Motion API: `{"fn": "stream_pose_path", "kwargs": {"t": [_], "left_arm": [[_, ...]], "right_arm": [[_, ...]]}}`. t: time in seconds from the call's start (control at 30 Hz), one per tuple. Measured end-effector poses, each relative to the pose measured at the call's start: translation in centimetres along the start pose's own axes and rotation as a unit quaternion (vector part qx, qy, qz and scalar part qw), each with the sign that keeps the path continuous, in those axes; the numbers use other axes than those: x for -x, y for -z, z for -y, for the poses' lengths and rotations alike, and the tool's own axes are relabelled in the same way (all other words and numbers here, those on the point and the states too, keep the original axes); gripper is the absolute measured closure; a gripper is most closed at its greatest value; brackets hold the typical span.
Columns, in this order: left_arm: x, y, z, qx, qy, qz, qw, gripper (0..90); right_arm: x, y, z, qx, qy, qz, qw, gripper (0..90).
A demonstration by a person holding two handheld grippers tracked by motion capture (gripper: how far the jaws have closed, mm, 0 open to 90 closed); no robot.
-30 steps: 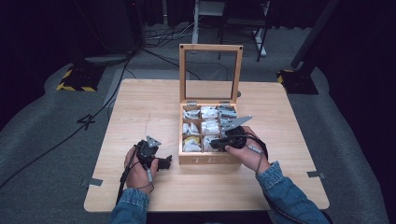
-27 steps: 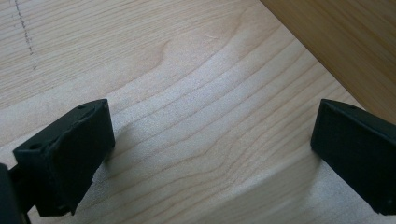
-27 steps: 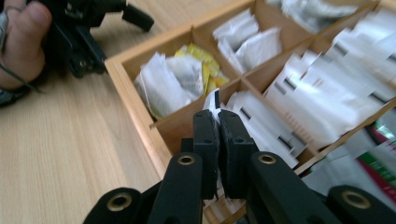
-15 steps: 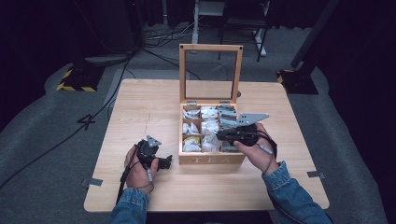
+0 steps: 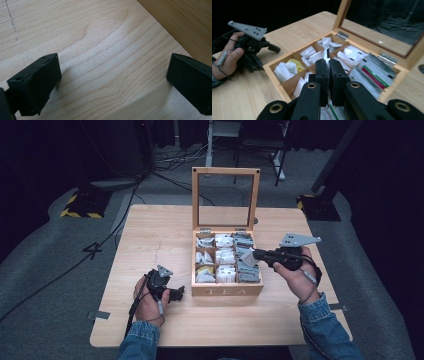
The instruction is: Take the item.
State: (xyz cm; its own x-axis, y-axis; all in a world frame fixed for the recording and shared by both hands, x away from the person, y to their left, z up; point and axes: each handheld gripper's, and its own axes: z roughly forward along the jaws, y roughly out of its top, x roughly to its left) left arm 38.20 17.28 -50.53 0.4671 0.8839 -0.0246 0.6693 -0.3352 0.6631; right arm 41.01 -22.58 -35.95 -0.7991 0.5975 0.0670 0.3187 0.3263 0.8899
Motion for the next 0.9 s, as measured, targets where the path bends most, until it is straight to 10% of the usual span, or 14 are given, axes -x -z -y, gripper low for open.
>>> {"fn": "stream_pose_path", "kwargs": {"t": [0.9], "left_arm": [[-0.1,-0.2,-0.2,0.001,-0.004,0.002,1.0,0.0]], "right_arm": [[6.3,5.0,2.2,0.002,-0.072,0.108,0.9915,86.7]]}}
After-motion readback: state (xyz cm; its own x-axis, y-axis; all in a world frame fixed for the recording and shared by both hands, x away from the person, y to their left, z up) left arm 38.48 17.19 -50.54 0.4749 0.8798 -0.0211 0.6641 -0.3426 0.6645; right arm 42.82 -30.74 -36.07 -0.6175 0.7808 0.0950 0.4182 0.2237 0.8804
